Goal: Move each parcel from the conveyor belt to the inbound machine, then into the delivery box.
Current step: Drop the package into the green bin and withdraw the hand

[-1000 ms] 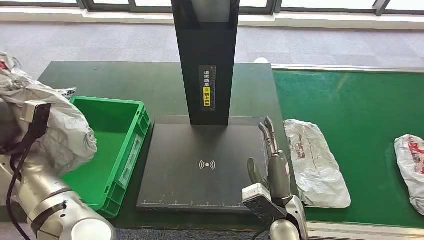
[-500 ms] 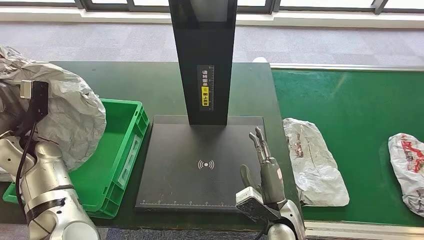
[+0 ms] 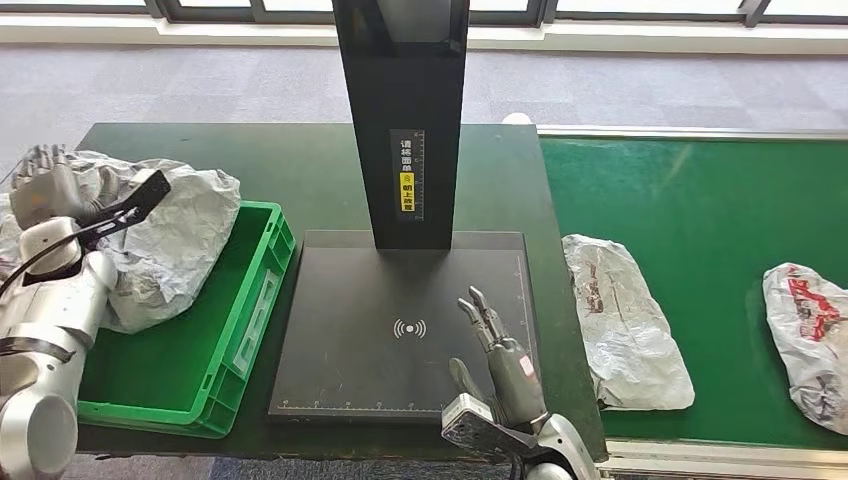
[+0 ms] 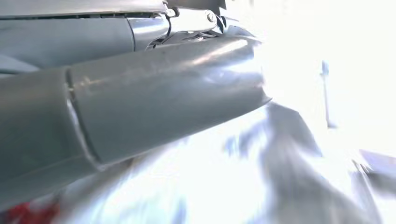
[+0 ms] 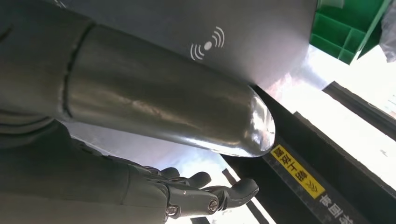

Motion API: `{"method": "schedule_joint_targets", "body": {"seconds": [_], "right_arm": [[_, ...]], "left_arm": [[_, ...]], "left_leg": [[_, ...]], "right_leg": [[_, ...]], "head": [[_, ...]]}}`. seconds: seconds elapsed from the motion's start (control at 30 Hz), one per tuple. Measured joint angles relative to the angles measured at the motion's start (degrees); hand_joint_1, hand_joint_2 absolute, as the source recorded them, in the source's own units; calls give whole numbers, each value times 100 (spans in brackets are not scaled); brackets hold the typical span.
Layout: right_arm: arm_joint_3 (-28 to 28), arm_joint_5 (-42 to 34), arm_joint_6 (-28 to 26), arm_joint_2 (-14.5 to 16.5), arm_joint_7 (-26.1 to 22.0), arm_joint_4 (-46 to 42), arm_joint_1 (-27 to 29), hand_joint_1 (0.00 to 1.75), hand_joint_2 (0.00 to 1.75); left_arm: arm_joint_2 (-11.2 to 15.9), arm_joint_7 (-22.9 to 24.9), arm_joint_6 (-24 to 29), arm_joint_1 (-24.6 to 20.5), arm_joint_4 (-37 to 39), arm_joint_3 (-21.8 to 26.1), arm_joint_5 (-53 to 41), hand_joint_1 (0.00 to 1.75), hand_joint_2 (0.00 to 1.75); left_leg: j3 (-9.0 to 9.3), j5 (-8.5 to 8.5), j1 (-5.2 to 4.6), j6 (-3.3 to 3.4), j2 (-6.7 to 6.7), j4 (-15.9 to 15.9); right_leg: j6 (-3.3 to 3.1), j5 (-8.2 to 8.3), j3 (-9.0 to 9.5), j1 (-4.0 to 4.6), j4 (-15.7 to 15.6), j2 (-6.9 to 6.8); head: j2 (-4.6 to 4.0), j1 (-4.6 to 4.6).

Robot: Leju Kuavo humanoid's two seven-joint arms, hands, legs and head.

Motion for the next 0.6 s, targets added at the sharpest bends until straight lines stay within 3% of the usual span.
{"method": "schedule_joint_targets", "body": {"seconds": [0.13, 0.27, 0.37, 0.47, 0.6], "right_arm": [[115, 5, 133, -49, -45, 116, -20, 0, 0], [192, -4, 262, -65, -111, 283, -183, 0, 0], [224, 9, 327, -64, -116, 442, -376, 0, 0], [234, 26, 359, -58, -128, 641, -575, 0, 0], [234, 41, 359, -43, -136, 813, -728, 0, 0]], "left_arm": [[250, -954, -1695, -336, 479, -860, 0, 0, 0], [872, -2395, -2573, -737, 657, -1492, 0, 0, 0], [1430, -3112, -3154, -1170, 587, -1885, 5, 0, 0], [1977, -3546, -3870, -1502, 142, -2268, 84, 0, 0], [2508, -3524, -4351, -1605, -603, -2585, 428, 0, 0]], "left_leg": [[-10, 0, 1, -1, 6, 0], [-22, 4, 3, -9, 45, 0], [-32, 10, 14, -21, 47, 0], [-38, 12, 23, -34, 44, 0], [-39, 14, 24, -40, 28, -1]], "right_leg": [[-3, 3, -5, 2, 6, 6], [-20, 14, -37, 8, 15, 46], [-26, 16, -47, 25, 16, 53], [-34, 16, -53, 32, 18, 53], [-42, 10, -52, 33, 21, 34]], "head": [[0, 0], [0, 2], [0, 1], [0, 0], [0, 0]]}}
